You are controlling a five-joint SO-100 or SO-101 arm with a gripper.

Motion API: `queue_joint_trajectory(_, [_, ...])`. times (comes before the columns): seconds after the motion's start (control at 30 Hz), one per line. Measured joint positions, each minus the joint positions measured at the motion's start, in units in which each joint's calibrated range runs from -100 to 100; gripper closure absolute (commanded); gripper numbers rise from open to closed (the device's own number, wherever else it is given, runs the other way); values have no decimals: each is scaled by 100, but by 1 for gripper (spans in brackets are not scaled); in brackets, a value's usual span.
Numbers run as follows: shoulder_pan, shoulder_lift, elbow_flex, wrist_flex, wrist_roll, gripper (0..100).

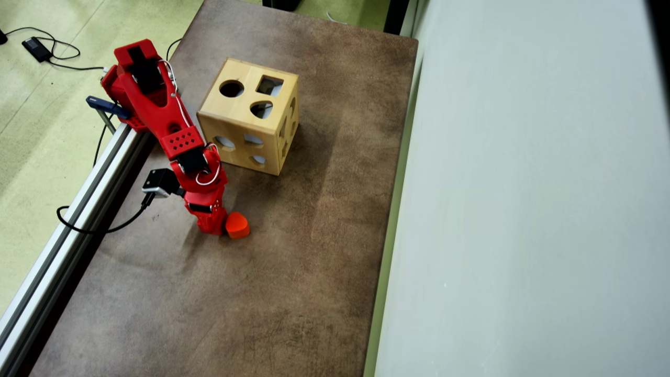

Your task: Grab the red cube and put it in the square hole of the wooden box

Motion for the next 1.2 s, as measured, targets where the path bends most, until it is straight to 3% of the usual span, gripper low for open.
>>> queue_joint_trajectory(0.4, [0,-136,0,16,10,96])
queue_joint_trajectory(1.2, [-216,-3449,9,48,10,96])
